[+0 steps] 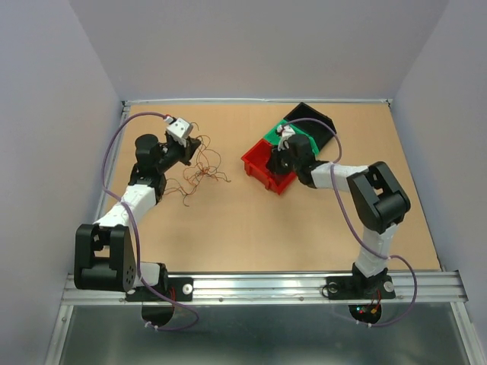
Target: Untangle the cables
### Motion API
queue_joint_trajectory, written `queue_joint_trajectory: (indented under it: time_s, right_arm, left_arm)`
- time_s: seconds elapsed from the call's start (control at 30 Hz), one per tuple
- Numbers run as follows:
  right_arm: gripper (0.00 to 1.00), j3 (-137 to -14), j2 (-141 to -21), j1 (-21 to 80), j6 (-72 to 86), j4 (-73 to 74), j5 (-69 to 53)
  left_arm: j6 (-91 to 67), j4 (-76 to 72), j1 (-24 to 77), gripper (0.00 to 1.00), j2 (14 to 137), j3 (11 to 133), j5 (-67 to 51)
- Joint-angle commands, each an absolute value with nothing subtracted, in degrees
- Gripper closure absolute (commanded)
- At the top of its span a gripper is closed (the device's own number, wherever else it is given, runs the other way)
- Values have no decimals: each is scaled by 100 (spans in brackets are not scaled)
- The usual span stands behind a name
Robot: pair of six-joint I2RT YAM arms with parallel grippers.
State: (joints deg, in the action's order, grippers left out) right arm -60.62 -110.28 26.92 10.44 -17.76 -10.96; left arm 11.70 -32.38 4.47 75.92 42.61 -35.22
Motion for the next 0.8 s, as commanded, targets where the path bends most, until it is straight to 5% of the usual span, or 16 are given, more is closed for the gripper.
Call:
queue_joint_trajectory:
  time_s: [0.0,0.1,0.33,0.77]
  right_arm:
    - [68,-5995,-10109,2689,958,-1863,-1134]
    - [60,-5750,-9599,2707,958,-2073,-1291]
    - [18,-5292,-8913,2786,775,-2900,-2774]
    - [16,-5923,-9219,4095,-923,-2408,-4008]
  left_arm:
    - [1380,-3481,571,100,7392,4192,-3410]
    - [1415,-3445,606,100,7365,4201,-3393]
    - [1643,-3085,904,100,7400,4341,-3174]
    - [1608,-2821,958,100,7339,4456,-3199]
